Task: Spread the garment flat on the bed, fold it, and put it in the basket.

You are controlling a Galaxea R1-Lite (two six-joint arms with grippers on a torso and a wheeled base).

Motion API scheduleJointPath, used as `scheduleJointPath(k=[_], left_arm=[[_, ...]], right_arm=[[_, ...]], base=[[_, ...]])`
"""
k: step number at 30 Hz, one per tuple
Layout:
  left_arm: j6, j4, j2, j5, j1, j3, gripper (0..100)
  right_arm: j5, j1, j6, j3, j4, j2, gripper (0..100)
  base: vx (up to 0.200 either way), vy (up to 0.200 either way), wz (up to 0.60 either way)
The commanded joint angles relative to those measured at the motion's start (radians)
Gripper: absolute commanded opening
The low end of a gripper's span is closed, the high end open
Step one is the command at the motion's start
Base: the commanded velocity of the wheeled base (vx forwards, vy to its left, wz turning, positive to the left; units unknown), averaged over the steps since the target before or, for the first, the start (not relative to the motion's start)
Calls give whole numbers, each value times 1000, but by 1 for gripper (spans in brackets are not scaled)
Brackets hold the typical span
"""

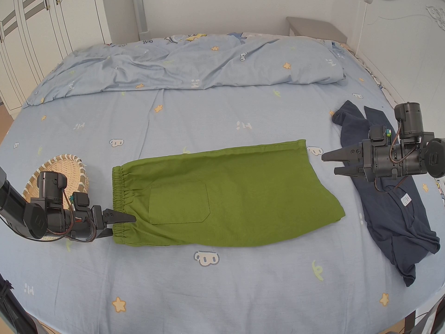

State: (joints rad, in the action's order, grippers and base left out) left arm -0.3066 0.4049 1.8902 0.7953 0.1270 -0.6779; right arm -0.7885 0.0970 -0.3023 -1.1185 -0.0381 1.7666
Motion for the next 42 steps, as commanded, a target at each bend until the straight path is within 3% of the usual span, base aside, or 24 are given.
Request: scheduleJointPath(k=[1, 7, 19, 36, 37, 42], left_arm=[[3, 0, 17, -8, -17, -2, 100], [20, 2, 13, -59, -7, -5, 100], [44, 63, 72, -59, -18, -6, 100], [-17, 109, 125, -57, -37, -71, 100], [-19, 109, 127, -57, -33, -74, 0], [-20, 107, 121, -57, -23, -77, 0]], right_arm=[[0, -2, 0, 0, 0, 5, 100], [0, 0, 0, 2, 0, 7, 100], [2, 6, 0, 6, 0, 7, 100], [2, 4, 0, 6, 0, 7, 100], [2, 1, 0, 6, -2, 7, 100], [2, -13, -1, 3, -13, 13, 100]], base=[[0, 0, 0], [0, 0, 0], [0, 0, 0], [0, 0, 0], [0, 0, 0], [0, 0, 0]])
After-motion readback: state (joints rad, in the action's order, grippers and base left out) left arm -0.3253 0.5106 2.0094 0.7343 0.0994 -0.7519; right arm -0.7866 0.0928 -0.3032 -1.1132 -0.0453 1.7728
